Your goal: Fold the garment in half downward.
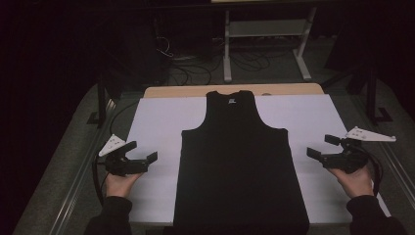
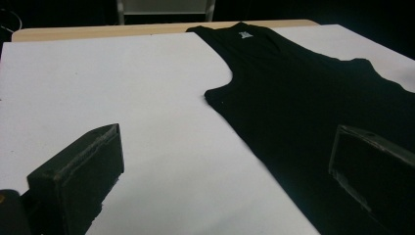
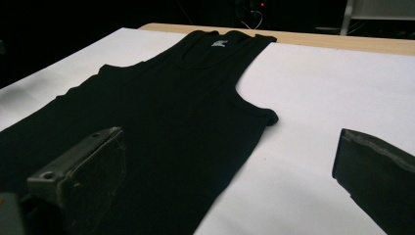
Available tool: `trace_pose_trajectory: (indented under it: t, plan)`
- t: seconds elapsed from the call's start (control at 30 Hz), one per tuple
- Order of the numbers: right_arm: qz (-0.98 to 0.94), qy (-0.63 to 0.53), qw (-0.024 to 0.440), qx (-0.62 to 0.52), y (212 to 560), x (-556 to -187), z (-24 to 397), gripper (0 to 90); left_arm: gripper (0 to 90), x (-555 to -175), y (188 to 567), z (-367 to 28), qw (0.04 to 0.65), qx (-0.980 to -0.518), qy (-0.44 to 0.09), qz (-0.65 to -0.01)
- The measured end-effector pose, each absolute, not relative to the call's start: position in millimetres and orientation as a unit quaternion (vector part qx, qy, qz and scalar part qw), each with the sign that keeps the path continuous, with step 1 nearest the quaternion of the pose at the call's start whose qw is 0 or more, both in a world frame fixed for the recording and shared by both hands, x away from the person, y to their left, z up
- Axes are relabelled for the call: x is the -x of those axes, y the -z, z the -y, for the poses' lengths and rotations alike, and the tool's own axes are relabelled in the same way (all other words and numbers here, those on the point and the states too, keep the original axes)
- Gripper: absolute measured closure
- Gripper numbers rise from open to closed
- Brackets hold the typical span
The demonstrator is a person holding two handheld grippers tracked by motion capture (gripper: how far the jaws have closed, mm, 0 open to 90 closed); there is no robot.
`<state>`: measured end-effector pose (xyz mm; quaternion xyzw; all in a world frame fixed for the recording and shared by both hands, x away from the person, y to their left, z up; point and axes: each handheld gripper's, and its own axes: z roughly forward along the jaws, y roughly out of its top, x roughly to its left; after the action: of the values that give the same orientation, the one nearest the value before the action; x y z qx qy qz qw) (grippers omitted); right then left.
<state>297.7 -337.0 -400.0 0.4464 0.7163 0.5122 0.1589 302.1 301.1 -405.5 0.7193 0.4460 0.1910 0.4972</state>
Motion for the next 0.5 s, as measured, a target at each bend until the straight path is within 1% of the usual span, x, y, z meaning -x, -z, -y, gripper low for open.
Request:
trace_pose_trajectory:
  t: [0.5]
  plan:
    - [-0.718, -0.511, 0.158, -0.445, 399.5, -296.8, 335.7, 0.0, 0.0, -303.1, 406.2, -302.3, 0.502, -0.718, -0.183, -0.445]
